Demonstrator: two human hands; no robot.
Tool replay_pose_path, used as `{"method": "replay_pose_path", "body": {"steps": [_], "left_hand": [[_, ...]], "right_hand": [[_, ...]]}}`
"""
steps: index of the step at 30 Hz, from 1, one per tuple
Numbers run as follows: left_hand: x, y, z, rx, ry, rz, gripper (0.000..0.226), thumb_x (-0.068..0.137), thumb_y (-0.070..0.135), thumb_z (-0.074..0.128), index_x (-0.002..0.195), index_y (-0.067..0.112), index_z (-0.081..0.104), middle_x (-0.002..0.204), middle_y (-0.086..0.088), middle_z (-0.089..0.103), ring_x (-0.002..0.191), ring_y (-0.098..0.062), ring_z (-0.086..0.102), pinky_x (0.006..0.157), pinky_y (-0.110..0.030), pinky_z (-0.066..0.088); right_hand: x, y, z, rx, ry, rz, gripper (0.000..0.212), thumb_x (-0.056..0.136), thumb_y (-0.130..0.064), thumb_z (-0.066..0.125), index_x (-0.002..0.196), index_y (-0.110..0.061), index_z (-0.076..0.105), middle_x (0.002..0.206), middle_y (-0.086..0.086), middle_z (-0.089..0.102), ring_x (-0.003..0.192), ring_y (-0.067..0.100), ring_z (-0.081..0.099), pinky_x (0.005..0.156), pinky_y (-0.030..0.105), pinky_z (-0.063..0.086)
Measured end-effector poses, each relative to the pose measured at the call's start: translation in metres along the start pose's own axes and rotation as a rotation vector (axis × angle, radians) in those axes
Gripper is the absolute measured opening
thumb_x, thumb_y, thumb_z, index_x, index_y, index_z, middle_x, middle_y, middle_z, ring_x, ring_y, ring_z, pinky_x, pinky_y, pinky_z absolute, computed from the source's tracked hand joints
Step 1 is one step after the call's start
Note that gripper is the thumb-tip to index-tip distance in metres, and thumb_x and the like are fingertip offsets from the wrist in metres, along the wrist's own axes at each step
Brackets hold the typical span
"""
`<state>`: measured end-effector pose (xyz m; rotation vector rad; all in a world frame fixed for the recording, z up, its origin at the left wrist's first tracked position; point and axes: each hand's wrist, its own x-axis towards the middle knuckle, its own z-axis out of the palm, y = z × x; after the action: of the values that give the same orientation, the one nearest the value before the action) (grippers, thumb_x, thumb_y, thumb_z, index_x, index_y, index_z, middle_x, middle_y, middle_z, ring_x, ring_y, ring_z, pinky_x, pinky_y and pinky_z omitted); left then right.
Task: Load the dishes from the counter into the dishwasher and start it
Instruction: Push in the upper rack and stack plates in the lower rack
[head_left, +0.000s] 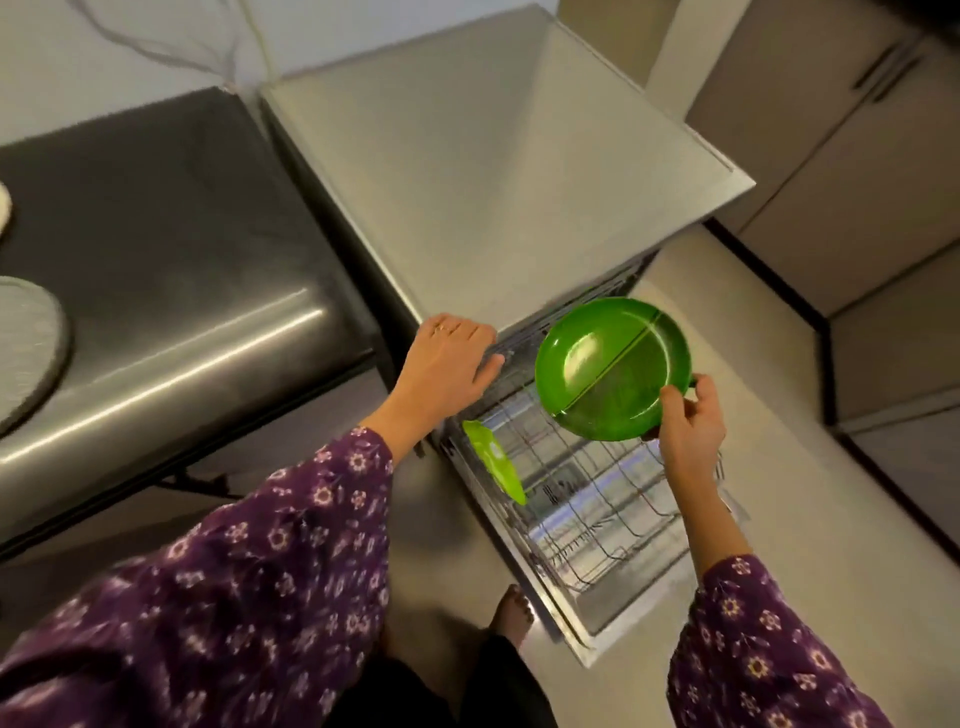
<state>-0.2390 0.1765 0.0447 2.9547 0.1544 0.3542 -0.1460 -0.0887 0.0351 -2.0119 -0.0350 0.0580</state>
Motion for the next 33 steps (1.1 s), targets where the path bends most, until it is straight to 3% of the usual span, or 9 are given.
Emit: {"method": "replay_pose_path", "body": {"steps": [6,11,14,18,21,23,26,30,33], "left_hand": [[0.07,0.021,0.034,-0.014,-0.177,0.198,0.044,0.086,0.044,0.039,0.107,0.013,0.063,0.118,-0.006,0.063,0.118,-0.027,0.053,0.108,-0.04,0.029],[0.105,0.016,0.059,0.066,-0.269,0.409,0.051,0.082,0.047,0.042,0.109,0.01,0.065,0.132,-0.012,0.057,0.126,-0.03,0.048,0.108,-0.046,0.032],[0.112,0.006,0.064,0.078,-0.259,0.509,0.048,0.082,0.047,0.047,0.107,0.01,0.065,0.136,-0.012,0.053,0.128,-0.032,0.043,0.109,-0.047,0.03],[0.113,0.008,0.066,0.03,-0.215,0.494,0.04,0.082,0.044,0.051,0.105,0.015,0.065,0.137,-0.007,0.052,0.132,-0.028,0.037,0.112,-0.042,0.029],[0.113,0.009,0.067,-0.028,-0.194,0.475,0.036,0.08,0.036,0.051,0.105,0.013,0.065,0.137,-0.006,0.053,0.134,-0.027,0.036,0.111,-0.041,0.031],[0.114,0.006,0.071,-0.026,-0.195,0.461,0.035,0.08,0.033,0.054,0.107,0.014,0.065,0.14,-0.006,0.05,0.137,-0.025,0.033,0.113,-0.041,0.028],[0.116,0.003,0.075,-0.022,-0.195,0.451,0.033,0.08,0.03,0.057,0.109,0.016,0.064,0.144,-0.003,0.047,0.141,-0.021,0.029,0.117,-0.039,0.021],[0.117,0.001,0.077,-0.043,-0.19,0.437,0.031,0.079,0.026,0.058,0.109,0.019,0.064,0.145,-0.001,0.045,0.143,-0.019,0.026,0.118,-0.036,0.017],[0.117,0.001,0.076,-0.053,-0.205,0.431,0.03,0.079,0.025,0.058,0.109,0.02,0.064,0.145,0.0,0.045,0.143,-0.019,0.025,0.119,-0.034,0.016]], "right_hand": [[0.035,0.07,-0.01,-0.372,-0.196,0.011,0.016,0.09,-0.007,0.053,0.103,-0.014,0.046,0.088,0.005,0.062,0.067,0.017,0.064,0.046,0.019,0.05],[0.056,0.114,0.026,-0.592,-0.401,-0.043,0.016,0.091,-0.009,0.052,0.102,-0.013,0.041,0.081,-0.002,0.054,0.065,0.015,0.059,0.051,0.021,0.05],[0.062,0.137,0.059,-0.71,-0.516,-0.093,0.024,0.091,-0.011,0.052,0.112,-0.007,0.041,0.099,0.009,0.052,0.077,0.026,0.059,0.061,0.027,0.048],[0.071,0.171,0.102,-0.902,-0.704,-0.146,0.037,0.094,-0.008,0.043,0.128,-0.003,0.029,0.112,0.021,0.053,0.087,0.039,0.062,0.065,0.042,0.048],[0.074,0.195,0.13,-0.998,-0.778,-0.196,0.038,0.095,-0.005,0.04,0.13,-0.002,0.027,0.116,0.019,0.054,0.092,0.036,0.065,0.07,0.039,0.051],[0.077,0.214,0.152,-0.986,-0.734,-0.254,0.04,0.091,-0.007,0.048,0.126,-0.001,0.03,0.113,0.019,0.057,0.086,0.03,0.068,0.067,0.035,0.053],[0.081,0.228,0.183,-0.984,-0.785,-0.233,0.054,0.071,-0.011,0.074,0.111,0.001,0.039,0.086,0.014,0.065,0.051,0.016,0.065,0.04,0.023,0.047],[0.089,0.259,0.216,-0.983,-0.799,-0.299,0.037,0.092,-0.006,0.047,0.125,0.002,0.033,0.106,0.017,0.058,0.078,0.024,0.07,0.063,0.031,0.056],[0.092,0.269,0.237,-0.916,-0.86,-0.195,0.031,0.078,-0.007,0.056,0.104,-0.002,0.04,0.077,0.01,0.06,0.049,0.015,0.063,0.04,0.023,0.049]]}}
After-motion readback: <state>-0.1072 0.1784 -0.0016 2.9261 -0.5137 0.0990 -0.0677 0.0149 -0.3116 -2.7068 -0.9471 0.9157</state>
